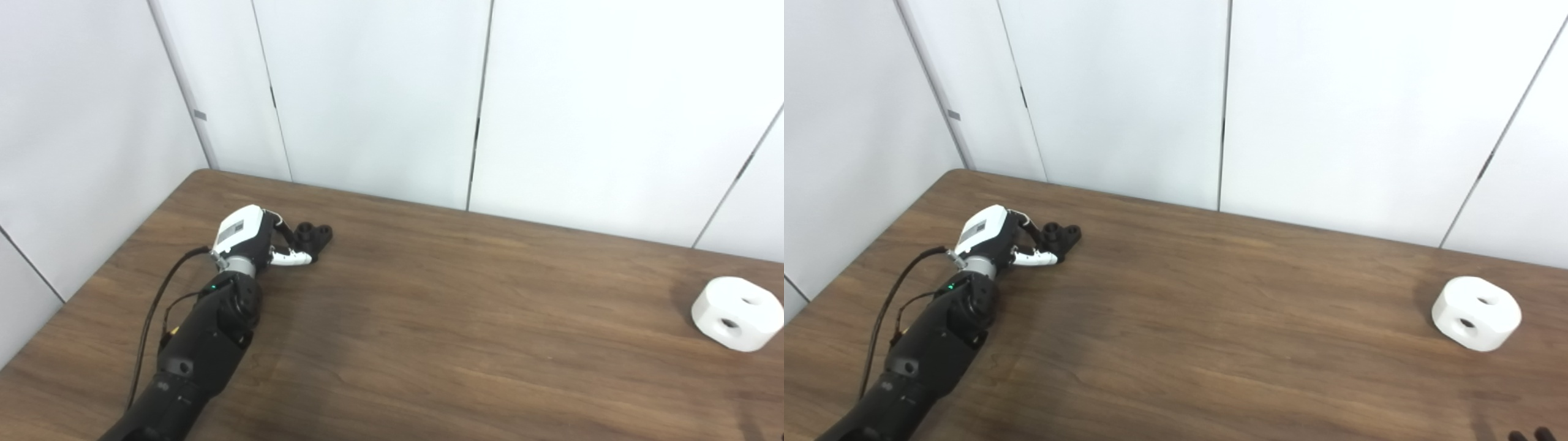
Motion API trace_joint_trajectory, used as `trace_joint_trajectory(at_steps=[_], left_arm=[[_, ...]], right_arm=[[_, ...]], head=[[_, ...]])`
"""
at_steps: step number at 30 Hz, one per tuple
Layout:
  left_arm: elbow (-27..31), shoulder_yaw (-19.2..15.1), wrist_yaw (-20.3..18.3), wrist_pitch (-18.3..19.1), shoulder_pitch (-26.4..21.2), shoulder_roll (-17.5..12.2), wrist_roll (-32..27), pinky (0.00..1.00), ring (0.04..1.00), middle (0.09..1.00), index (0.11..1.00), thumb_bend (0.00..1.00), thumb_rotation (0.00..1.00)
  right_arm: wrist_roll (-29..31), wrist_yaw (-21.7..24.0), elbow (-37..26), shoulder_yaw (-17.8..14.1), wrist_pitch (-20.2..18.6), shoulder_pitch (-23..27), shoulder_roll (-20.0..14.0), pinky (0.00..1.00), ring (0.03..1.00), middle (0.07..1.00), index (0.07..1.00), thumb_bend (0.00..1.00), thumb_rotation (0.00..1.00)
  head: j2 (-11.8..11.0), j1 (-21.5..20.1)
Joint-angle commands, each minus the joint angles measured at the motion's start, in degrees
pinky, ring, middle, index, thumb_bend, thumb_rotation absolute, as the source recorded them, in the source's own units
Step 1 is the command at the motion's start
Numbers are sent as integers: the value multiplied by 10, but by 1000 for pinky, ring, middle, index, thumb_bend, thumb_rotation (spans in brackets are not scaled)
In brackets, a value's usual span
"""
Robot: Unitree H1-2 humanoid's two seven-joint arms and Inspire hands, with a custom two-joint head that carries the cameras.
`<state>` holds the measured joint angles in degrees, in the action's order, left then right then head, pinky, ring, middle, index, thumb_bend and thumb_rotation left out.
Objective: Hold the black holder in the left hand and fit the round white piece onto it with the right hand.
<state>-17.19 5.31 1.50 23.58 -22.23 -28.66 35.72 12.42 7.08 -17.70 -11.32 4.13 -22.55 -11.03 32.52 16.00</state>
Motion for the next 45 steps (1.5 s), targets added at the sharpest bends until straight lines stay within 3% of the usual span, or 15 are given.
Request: trace_joint_trajectory(at_steps=[1,10,15,27,37,45], left_arm=[[6,5,-1,-2,-7,-16,6,1000,889,762,486,521,48],[8,8,-4,-7,-6,-17,2,1000,879,766,486,521,48],[29,14,-27,-3,2,-20,-2,1000,882,774,486,520,49],[175,27,-112,13,47,-19,-5,1000,908,793,488,519,49],[301,51,-150,-6,75,-2,-3,1000,900,792,487,519,48],[371,73,-162,-55,109,13,9,996,903,795,487,517,50]], right_arm=[[-3,3,-6,2,-20,-21,-9,910,929,944,985,538,1000],[-1,4,-3,2,-16,-20,-9,901,925,940,988,540,1000],[2,2,-7,4,-21,-20,-5,906,923,938,988,538,1000],[-13,2,3,17,-19,-15,-4,918,920,927,976,565,1000],[-11,9,2,31,-11,-10,-6,970,949,949,997,578,1000],[-6,-5,-1,44,-23,0,11,921,927,934,992,550,1000]], head=[[1,1],[4,-1],[4,-1],[1,-12],[7,-40],[17,-81]])
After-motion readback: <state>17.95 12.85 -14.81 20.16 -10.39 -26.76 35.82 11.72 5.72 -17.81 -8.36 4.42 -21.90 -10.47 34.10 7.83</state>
